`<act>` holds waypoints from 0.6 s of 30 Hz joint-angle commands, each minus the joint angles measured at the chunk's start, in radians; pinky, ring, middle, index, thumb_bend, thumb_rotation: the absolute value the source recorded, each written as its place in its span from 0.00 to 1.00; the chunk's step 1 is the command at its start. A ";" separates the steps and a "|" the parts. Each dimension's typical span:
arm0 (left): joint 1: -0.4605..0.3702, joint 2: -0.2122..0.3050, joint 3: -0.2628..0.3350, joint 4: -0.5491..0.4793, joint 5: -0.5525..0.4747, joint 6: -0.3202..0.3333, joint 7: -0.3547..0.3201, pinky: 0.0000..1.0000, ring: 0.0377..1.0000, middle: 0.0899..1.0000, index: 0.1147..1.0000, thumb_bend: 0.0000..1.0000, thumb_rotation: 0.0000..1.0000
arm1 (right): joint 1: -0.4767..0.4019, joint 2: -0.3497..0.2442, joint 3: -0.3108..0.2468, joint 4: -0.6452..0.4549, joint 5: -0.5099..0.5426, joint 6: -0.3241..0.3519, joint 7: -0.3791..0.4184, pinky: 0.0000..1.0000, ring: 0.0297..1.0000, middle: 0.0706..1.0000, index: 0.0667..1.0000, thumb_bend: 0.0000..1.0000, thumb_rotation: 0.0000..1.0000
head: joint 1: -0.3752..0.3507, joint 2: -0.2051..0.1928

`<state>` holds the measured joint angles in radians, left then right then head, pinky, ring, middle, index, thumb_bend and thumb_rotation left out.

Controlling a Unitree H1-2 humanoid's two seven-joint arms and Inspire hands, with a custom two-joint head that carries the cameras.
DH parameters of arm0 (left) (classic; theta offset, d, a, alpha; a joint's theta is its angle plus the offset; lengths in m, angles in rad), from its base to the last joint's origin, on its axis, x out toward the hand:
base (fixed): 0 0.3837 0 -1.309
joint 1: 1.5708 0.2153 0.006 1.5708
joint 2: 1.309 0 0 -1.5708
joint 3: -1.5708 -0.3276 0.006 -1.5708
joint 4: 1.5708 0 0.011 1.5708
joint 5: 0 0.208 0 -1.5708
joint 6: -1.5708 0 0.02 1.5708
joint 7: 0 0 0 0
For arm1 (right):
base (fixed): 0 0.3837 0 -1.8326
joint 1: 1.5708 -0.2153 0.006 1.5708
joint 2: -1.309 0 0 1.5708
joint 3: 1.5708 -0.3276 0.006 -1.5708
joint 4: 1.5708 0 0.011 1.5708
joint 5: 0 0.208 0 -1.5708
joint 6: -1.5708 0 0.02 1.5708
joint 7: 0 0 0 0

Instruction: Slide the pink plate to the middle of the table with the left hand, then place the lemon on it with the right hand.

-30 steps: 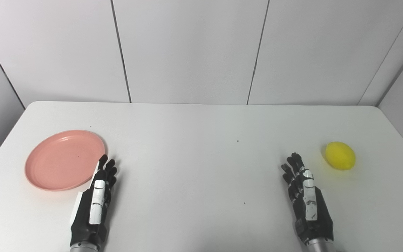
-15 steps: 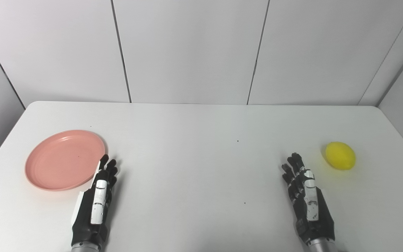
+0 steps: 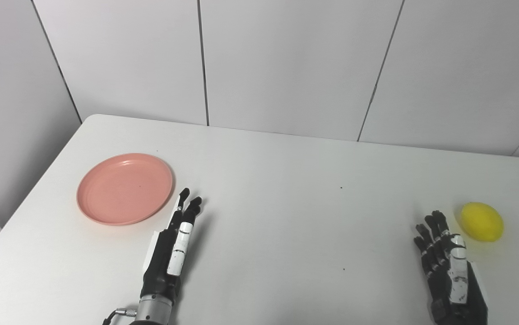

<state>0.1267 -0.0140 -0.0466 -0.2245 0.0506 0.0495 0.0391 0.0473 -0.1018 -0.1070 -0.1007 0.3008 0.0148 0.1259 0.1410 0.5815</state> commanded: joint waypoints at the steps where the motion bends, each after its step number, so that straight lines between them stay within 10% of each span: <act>1: 0.051 -0.035 -0.015 0.005 0.007 -0.025 0.006 0.99 0.94 0.92 0.96 0.57 1.00 | 0.014 -0.005 -0.012 0.035 0.014 -0.003 0.007 1.00 0.98 0.98 0.96 0.75 0.97 | 0.001 0.001; 18: 0.046 -0.042 -0.049 0.071 0.019 -0.082 0.045 0.97 0.93 0.92 0.96 0.57 1.00 | 0.007 -0.013 -0.038 0.094 0.042 -0.033 0.052 1.00 0.99 0.98 0.97 0.73 0.98 | 0.077 -0.067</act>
<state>0.1234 -0.0187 -0.0798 -0.1759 0.0644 -0.0132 0.0826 0.0258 -0.1142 -0.1365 -0.0578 0.3340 0.0115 0.1664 0.2102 0.5185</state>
